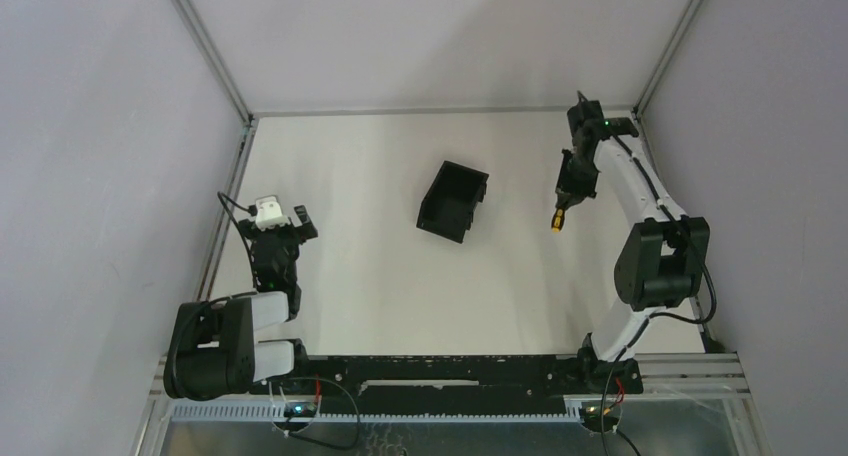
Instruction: Put the screwdriver in the bin
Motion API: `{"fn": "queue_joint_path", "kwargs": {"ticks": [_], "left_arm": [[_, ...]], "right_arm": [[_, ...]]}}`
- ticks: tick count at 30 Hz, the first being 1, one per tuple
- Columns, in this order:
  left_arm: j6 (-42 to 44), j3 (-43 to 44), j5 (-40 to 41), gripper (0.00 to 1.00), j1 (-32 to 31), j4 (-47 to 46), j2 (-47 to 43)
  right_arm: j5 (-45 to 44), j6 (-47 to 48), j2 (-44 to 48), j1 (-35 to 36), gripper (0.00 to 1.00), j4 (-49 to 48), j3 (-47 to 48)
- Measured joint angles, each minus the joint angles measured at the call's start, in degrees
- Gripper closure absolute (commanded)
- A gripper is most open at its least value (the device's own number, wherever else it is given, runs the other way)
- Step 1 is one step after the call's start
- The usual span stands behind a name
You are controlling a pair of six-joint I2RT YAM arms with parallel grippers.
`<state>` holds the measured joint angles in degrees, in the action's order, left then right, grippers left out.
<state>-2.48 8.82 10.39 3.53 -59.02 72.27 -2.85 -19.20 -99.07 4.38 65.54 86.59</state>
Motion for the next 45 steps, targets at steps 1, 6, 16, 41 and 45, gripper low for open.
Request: {"fn": "queue_joint_path", "kwargs": {"ticks": [1,6,16,41,45], "left_arm": [[0.0,0.0,0.0,0.00,0.0,0.0,0.0],[0.0,0.0,0.0,0.00,0.0,0.0,0.0],[0.0,0.0,0.0,0.00,0.0,0.0,0.0],[0.0,0.0,0.0,0.00,0.0,0.0,0.0],[0.0,0.0,0.0,0.00,0.0,0.0,0.0]], "right_arm": [[0.2,0.0,0.1,-0.3,1.00,1.9,3.1],[2.1,-0.2,-0.4,-0.5,1.00,7.2,8.7],[5.0,-4.5,-12.4,13.6,1.00,7.9,24.8],[4.4,-6.0,-35.7,26.4,0.68,-1.2,36.4],[3.1,-6.4,-36.3,26.5,0.64,-1.6,35.8]]}}
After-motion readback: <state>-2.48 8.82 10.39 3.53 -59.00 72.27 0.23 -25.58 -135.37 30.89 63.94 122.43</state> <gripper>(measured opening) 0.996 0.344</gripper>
